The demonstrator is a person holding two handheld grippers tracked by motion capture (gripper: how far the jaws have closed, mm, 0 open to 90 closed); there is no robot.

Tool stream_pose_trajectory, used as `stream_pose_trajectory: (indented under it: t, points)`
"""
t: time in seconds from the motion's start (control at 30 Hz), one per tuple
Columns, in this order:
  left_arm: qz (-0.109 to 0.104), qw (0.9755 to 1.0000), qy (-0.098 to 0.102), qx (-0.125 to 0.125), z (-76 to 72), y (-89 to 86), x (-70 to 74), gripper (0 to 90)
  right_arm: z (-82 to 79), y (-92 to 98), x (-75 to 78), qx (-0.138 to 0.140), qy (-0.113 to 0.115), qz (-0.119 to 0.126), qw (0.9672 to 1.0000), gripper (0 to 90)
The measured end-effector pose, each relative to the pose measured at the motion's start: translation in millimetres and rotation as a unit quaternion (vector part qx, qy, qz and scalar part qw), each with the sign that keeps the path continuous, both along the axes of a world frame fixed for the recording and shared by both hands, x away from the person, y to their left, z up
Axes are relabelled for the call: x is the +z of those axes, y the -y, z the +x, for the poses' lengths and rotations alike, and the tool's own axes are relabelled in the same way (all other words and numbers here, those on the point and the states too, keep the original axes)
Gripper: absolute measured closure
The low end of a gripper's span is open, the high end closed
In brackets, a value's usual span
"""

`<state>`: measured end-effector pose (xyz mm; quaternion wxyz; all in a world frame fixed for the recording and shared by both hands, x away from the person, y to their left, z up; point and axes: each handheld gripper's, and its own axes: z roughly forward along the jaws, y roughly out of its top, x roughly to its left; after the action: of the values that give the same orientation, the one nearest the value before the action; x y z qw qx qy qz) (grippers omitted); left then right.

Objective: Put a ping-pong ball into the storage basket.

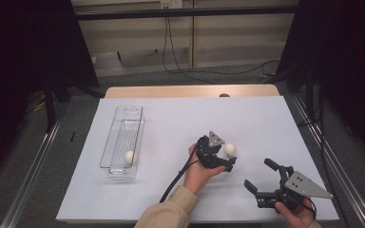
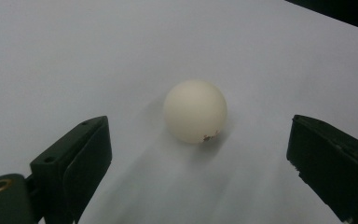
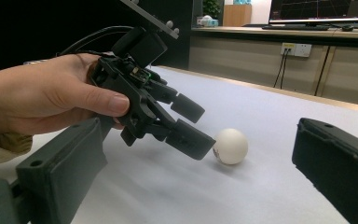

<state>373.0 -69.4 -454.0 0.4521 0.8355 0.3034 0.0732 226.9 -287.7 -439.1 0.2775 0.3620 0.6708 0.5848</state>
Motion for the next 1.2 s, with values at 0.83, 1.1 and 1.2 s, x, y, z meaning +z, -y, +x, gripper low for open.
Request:
stream_pose_trajectory:
  t: [0.83,1.1,1.2]
  points:
    - [0.007,1.0,-0.003,0.004,5.8,9.0,-4.0,6.8,-0.1,0.1,0.2,0.0,0.0,0.002,1.0,1.7]
    - [0.007,0.9999,-0.003,0.01,7.6,9.2,-3.9,7.1,0.1,0.0,0.2,0.001,0.0,0.002,1.0,1.7]
    - [0.008,0.9999,-0.002,0.011,8.1,9.7,-4.3,7.1,0.1,0.2,0.1,0.001,0.0,0.002,1.0,1.7]
